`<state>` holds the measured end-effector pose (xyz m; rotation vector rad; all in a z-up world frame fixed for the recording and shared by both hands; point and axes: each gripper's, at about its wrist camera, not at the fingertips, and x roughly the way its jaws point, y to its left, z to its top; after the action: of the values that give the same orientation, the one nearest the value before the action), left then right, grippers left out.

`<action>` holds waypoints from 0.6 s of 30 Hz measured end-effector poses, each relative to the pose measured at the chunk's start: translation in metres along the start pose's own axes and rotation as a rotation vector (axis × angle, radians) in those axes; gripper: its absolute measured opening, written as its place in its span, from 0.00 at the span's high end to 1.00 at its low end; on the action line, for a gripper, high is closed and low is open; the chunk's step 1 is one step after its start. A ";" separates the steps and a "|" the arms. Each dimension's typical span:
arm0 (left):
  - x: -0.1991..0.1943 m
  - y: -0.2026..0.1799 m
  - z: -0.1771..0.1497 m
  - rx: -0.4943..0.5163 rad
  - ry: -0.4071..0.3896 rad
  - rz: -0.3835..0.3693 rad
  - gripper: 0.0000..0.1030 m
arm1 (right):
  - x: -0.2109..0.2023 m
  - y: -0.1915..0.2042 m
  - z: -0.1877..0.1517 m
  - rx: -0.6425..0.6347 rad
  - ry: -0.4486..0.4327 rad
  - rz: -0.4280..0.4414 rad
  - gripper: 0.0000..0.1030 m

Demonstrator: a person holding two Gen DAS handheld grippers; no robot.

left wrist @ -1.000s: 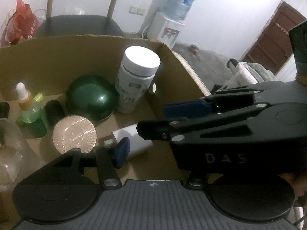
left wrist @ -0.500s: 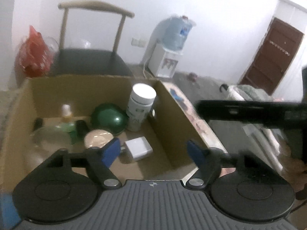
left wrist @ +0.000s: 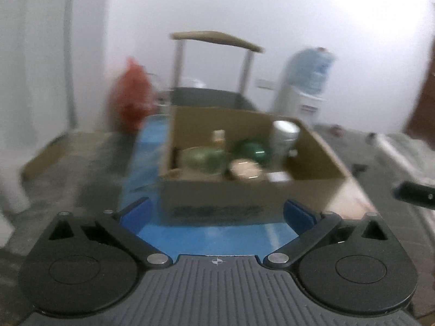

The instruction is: Organize rigid objects

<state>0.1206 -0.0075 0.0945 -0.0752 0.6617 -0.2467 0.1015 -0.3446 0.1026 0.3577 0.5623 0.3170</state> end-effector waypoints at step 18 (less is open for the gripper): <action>0.016 0.022 -0.015 -0.125 -0.062 0.286 0.00 | 0.013 0.044 -0.012 -0.309 -0.097 -0.483 0.00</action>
<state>0.1278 0.0100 0.0700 -0.1067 0.6178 0.0720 0.0965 -0.2981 0.1054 -0.0657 0.4779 -0.0812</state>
